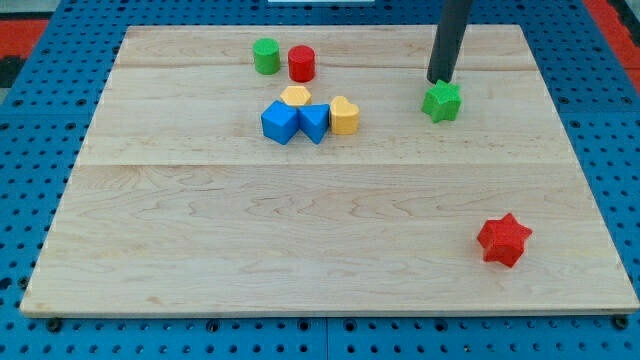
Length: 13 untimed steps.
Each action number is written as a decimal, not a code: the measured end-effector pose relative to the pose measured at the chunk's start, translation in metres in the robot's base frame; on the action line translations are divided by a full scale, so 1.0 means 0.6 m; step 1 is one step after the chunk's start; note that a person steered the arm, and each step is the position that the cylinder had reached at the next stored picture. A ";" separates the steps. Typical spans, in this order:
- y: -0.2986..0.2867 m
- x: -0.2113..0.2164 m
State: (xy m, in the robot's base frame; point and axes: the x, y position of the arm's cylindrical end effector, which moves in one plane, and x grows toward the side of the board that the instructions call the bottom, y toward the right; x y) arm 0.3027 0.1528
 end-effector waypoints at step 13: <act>0.116 0.088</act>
State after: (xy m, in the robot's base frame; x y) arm 0.3558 0.2225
